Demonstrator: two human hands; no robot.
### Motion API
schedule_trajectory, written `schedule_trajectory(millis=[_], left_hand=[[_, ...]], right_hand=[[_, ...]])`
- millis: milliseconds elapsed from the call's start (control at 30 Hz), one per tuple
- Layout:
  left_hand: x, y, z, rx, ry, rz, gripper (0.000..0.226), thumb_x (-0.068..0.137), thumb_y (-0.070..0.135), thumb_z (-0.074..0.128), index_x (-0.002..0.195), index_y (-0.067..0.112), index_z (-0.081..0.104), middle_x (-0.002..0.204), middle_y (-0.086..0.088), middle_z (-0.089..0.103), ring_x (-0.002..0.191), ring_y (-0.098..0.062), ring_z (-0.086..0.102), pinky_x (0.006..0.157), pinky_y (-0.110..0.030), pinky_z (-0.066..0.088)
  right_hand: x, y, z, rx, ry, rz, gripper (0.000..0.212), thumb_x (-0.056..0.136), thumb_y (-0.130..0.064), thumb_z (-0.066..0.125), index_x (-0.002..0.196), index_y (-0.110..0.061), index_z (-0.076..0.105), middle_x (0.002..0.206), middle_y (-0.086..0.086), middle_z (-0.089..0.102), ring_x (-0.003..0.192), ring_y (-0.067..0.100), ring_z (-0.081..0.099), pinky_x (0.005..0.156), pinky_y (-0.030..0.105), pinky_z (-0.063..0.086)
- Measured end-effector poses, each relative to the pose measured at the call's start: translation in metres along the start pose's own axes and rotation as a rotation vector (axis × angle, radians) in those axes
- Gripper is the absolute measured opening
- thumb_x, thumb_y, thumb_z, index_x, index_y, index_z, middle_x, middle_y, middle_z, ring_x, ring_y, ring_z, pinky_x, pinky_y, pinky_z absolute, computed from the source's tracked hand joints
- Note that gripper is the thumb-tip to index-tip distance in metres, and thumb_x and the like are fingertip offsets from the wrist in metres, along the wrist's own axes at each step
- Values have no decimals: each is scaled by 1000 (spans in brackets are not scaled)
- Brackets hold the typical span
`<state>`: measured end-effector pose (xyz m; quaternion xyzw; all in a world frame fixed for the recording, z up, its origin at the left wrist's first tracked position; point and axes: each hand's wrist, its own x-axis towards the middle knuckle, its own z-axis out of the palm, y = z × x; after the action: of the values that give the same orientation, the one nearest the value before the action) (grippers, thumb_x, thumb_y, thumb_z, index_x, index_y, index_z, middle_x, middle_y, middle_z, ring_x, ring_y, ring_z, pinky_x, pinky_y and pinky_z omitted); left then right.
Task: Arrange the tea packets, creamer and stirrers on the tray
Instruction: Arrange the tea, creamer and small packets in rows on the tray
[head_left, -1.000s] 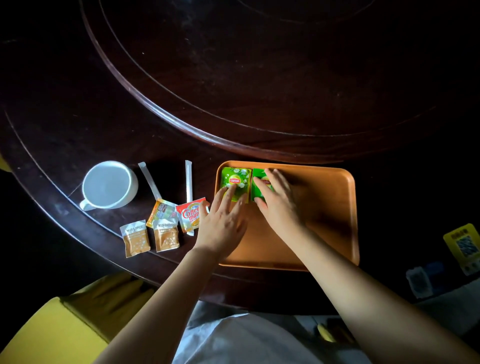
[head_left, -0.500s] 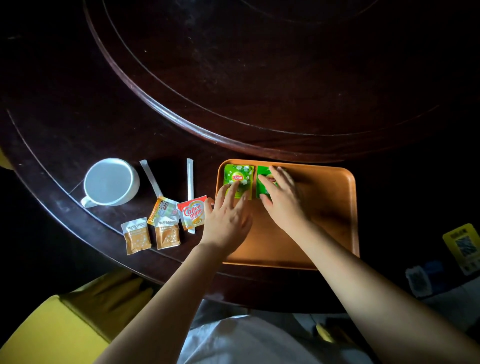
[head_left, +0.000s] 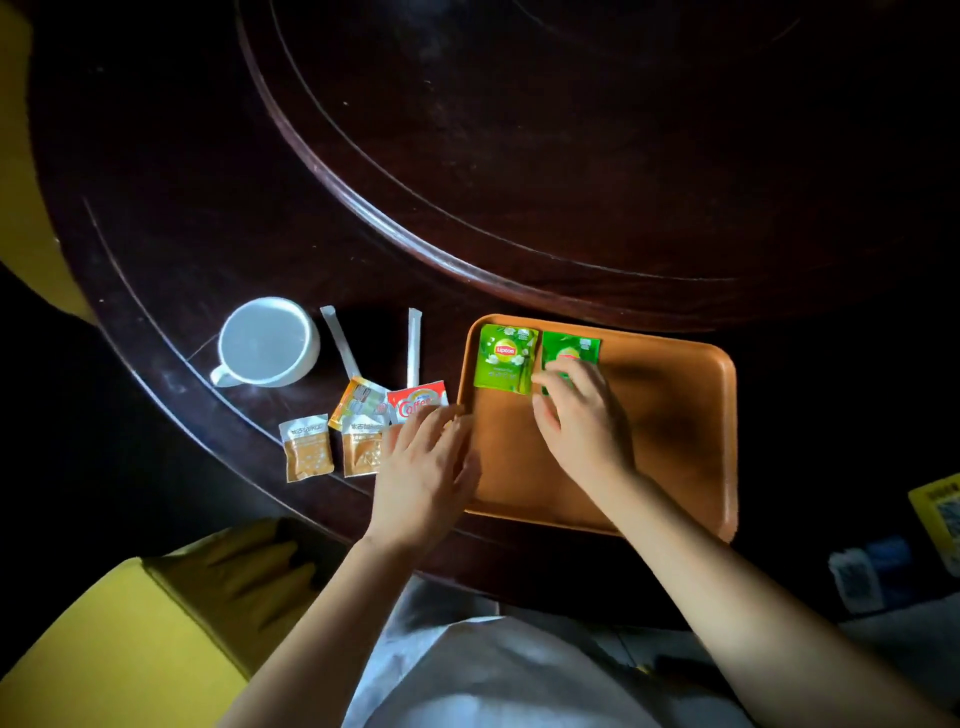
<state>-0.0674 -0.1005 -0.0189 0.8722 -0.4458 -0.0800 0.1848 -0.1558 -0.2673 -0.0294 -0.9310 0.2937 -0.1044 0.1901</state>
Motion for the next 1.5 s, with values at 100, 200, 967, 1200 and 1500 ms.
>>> schedule_trajectory(millis=[100,200,967,1200,1500], left_hand=[[-25,-31,-12,33,97,-170,24,82,29,50,95,15,66,97,-4,69,93,-28,61,76,-38,42],[-36,-58,-22,68,127,-368,30,80,33,46,96,16,66,99,-5,70,96,-29,59,80,-40,40],[20,-90,-31,-368,144,-728,14,80,18,62,93,12,64,93,-11,71,92,-30,61,78,-40,50],[-4,-82,-50,-596,302,-704,10,79,16,67,80,25,63,80,9,67,79,-6,65,68,-17,47],[7,-5,-17,-193,239,-7,4,80,9,62,82,12,61,80,-5,66,75,-23,56,66,-36,45]], right_hand=[[-6,-32,7,65,-44,-109,17,78,-15,67,94,-8,68,95,11,67,90,30,63,75,38,55],[3,-60,17,71,-132,-210,27,76,-15,69,101,-8,66,99,10,67,95,28,62,78,38,56],[41,-83,47,-137,-352,-285,40,70,-27,74,101,-15,52,105,5,63,106,27,53,92,43,37],[41,-76,20,492,-239,28,12,83,0,59,89,-9,58,90,2,63,79,6,57,61,12,47],[1,-4,-31,634,-239,406,8,86,2,57,91,-1,63,87,7,63,87,23,61,70,38,53]])
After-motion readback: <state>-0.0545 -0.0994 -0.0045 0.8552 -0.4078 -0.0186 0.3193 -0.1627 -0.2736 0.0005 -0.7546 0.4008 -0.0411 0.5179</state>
